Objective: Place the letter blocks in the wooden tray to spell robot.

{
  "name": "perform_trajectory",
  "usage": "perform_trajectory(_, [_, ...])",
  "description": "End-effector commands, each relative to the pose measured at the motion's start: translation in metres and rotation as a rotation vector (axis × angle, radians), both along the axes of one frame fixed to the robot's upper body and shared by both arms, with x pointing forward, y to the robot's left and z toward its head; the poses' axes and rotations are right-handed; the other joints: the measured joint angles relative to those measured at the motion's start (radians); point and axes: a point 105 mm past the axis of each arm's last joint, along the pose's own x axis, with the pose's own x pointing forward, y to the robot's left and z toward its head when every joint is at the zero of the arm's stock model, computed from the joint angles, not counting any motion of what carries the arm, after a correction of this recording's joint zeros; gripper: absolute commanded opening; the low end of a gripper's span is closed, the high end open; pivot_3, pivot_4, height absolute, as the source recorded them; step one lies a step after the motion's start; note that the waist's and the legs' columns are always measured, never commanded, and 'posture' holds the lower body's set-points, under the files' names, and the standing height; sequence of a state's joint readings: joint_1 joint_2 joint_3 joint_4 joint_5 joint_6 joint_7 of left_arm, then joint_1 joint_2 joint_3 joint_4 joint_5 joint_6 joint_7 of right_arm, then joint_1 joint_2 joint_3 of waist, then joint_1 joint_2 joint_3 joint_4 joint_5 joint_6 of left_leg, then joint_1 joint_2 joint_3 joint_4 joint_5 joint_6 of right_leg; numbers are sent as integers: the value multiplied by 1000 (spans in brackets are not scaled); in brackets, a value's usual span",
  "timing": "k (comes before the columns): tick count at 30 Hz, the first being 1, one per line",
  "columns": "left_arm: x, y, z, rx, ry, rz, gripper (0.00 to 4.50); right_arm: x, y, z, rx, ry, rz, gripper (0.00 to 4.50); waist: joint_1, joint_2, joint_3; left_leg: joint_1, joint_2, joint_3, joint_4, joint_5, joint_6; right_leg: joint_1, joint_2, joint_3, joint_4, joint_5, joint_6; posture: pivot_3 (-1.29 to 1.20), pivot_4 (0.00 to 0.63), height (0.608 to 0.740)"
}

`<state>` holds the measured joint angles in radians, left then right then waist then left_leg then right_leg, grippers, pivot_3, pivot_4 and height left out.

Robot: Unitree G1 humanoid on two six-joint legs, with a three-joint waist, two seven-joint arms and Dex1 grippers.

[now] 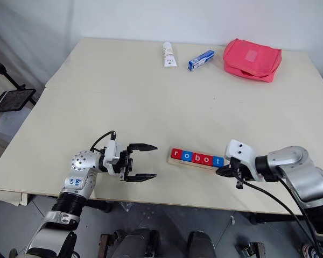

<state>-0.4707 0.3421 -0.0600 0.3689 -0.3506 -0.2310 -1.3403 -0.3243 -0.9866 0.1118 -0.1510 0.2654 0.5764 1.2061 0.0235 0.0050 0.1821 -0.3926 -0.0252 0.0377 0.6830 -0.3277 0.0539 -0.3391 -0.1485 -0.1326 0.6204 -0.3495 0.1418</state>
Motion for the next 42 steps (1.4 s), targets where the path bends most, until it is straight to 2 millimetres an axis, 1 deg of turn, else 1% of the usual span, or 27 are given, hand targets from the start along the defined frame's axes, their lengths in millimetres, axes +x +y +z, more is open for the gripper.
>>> perform_trajectory(1, [-2, -1, 6, -9, -30, -7, 4500, 4, -5, -3, -21, -14, -26, 60, 0, 0, 0, 0, 0, 0, 0, 0, 0, 0, 0, 0, 0, 0, 0, 0, 150, 740])
perform_trajectory(5, [-1, -1, 6, -9, -29, -8, 4500, 5, -7, -3, -26, -20, -36, 60, 0, 0, 0, 0, 0, 0, 0, 0, 0, 0, 0, 0, 0, 0, 0, 0, 150, 740])
perform_trajectory(9, [0, -1, 6, -10, -28, -7, 4500, -1, -4, 2, -7, -8, -23, 60, 0, 0, 0, 0, 0, 0, 0, 0, 0, 0, 0, 0, 0, 0, 0, 0, 150, 740])
perform_trajectory(14, [0, 0, 6, -4, -23, -9, 4500, -15, 0, 11, 20, 6, 5, 60, 3, 0, 0, 0, 0, 0, 0, 0, 0, 0, 0, 0, 0, 0, 0, 0, 150, 740])
perform_trajectory(19, [3, 4, 8, -12, -9, 11, 4500, -22, -1, 21, 61, -5, -14, 60, 2, 0, 0, 0, 0, 0, 0, 0, 0, 0, 0, 0, 0, 0, 0, 0, 150, 740])
perform_trajectory(22, [16, 12, 19, -85, 28, 107, 4500, -20, -26, 31, 146, -101, -115, 60, 7, 0, 0, 0, 0, 0, 0, 0, 0, 0, 0, 0, 0, 0, 0, 0, 150, 740])
perform_trajectory(24, [22, 17, 20, -79, 25, 156, 4500, -19, -37, 38, 201, -179, -140, 60, 5, 0, 0, 0, 0, -1, 0, 0, 0, 1, 0, 0, 0, 0, 0, 0, 150, 740])
perform_trajectory(27, [27, 24, 18, -61, 22, 194, 4500, -31, -53, 38, 284, -191, -129, 670, 4, 0, 0, 0, -1, 0, -1, 0, 0, 1, 0, 0, 0, 0, 0, 0, 150, 740])
perform_trajectory(32, [27, 34, 21, -45, 5, 184, 4500, -38, -73, 42, 374, -257, -107, 2358, 2, -1, 0, 1, 0, 1, -1, 0, 0, 1, 0, 0, 0, 0, 0, 0, 150, 740])
perform_trajectory(38, [23, 44, 17, -19, 48, 157, 4500, -43, -95, 36, 343, -268, -62, 4385, 0, -1, 0, 2, 0, 2, -1, 0, 0, 1, 0, 0, 0, 0, 0, 0, 150, 740])
perform_trajectory(39, [24, 45, 17, -17, 56, 158, 4500, -43, -98, 34, 327, -261, -59, 4452, 0, -1, 0, 2, 0, 2, -1, 0, 0, 1, 0, 0, 0, 0, 0, 0, 150, 740])
perform_trajectory(42, [24, 52, 18, -8, 67, 157, 4500, -43, -111, 34, 317, -258, -60, 4452, 0, -1, 0, 2, 0, 2, -1, 0, 0, 1, 0, 0, 0, 0, 0, 0, 150, 740])
